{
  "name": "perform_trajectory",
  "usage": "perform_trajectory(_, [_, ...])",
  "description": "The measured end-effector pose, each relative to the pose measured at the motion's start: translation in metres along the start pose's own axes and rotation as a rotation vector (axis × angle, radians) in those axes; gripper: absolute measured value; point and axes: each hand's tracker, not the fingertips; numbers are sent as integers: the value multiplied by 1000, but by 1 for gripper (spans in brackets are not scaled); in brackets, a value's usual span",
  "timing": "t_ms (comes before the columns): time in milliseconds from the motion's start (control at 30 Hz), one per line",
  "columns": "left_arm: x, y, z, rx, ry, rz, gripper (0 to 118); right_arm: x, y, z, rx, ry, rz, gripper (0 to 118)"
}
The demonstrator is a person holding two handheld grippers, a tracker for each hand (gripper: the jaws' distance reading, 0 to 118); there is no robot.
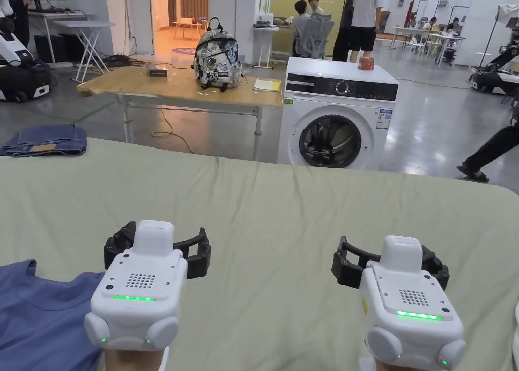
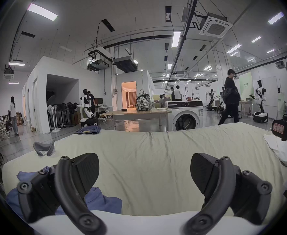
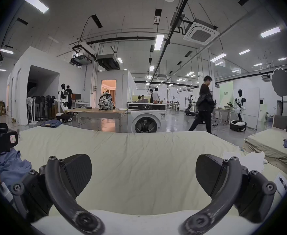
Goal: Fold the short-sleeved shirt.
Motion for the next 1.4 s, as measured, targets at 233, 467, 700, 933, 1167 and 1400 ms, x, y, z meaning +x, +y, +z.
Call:
perform_trajectory(233, [-6, 4, 1, -10, -4, 36, 109, -3, -8, -5, -75, -33, 100, 118])
perform_trajectory(467, [-45, 3, -9, -56, -133, 564, 109, 33, 0, -11, -128, -23, -424, 118])
perform_trajectory(700, [-11, 22, -4, -48, -27, 46, 109, 35, 10, -9, -105, -14, -274, 118])
perform_trajectory(933, [48, -1, 21, 103, 49, -961, 108, -28, -15, 7, 162, 18, 1016, 118])
perform_trajectory(1167, [37, 3, 26, 102, 54, -920, 108, -39, -24, 15, 248, 12, 1301, 118])
perform_trajectory(1400, [-12, 30, 12, -26, -33, 8, 108, -27, 12, 13, 9, 15, 529, 118])
